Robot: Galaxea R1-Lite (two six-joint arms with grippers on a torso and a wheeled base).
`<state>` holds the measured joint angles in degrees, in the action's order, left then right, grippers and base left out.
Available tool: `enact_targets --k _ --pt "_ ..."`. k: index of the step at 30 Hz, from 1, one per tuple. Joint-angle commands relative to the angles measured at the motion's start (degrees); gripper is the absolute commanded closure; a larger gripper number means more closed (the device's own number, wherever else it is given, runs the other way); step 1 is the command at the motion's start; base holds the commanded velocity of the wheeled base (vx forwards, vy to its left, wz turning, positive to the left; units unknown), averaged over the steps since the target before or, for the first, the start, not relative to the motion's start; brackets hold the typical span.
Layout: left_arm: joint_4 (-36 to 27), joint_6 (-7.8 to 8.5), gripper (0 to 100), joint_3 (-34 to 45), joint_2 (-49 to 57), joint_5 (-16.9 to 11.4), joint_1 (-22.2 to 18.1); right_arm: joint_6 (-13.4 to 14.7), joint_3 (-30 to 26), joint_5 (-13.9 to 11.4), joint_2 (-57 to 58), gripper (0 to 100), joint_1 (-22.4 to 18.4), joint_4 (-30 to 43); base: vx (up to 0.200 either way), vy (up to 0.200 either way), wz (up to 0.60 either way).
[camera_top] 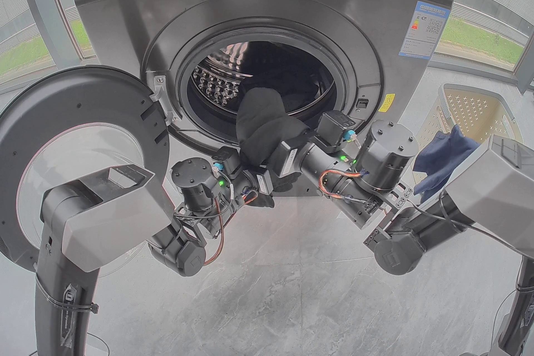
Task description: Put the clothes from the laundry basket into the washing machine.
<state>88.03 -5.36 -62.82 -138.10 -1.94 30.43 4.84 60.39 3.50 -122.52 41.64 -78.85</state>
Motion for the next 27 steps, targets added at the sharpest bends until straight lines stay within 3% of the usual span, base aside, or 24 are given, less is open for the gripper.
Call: enact_targets --k 1,4,5,10,11,15,19,20,22,27 --pt "0.2 -1.76 100 -0.1 2.3 0.3 -1.5 1.0 -3.7 1.2 2.2 100 -3.1 0.3 0.000 0.000 0.00" --pt "0.1 -2.37 100 0.6 3.8 0.3 -1.9 1.6 -4.9 1.5 2.2 100 -5.0 0.2 0.000 0.000 0.00" --pt "0.1 -3.34 100 2.2 5.9 0.3 -1.9 1.7 -7.0 1.4 1.9 100 -6.4 -0.4 0.000 0.000 0.00" --pt "0.1 -4.48 100 5.3 9.3 0.2 -1.2 1.2 -9.2 1.0 1.8 100 -5.7 -1.5 0.000 0.000 0.00" --pt "0.1 -4.39 100 5.7 9.6 0.2 -0.9 1.1 -9.2 1.0 1.9 0 -5.5 -1.6 0.000 0.000 0.00" --pt "0.2 -4.48 100 8.9 11.4 0.3 -0.7 0.2 -11.5 0.6 3.7 0 -4.0 -1.5 0.000 0.000 0.00" --pt "0.1 -4.57 100 16.2 18.1 0.2 -0.8 -3.3 -22.2 -3.9 9.8 0 -2.8 -0.8 0.000 0.000 0.00" --pt "0.1 -4.57 100 16.2 18.1 0.2 -0.8 -3.3 -22.2 -3.9 9.8 0 -2.8 -0.8 0.000 0.000 0.00" --pt "0.3 -3.95 100 21.8 22.8 0.3 -0.7 -4.3 -29.7 -6.2 12.1 0 -2.1 -1.5 0.000 0.000 0.00" --pt "0.4 -3.86 100 31.6 29.8 0.1 -0.8 -4.6 -40.3 -6.6 15.8 0 -0.6 -2.4 0.000 0.000 0.00"
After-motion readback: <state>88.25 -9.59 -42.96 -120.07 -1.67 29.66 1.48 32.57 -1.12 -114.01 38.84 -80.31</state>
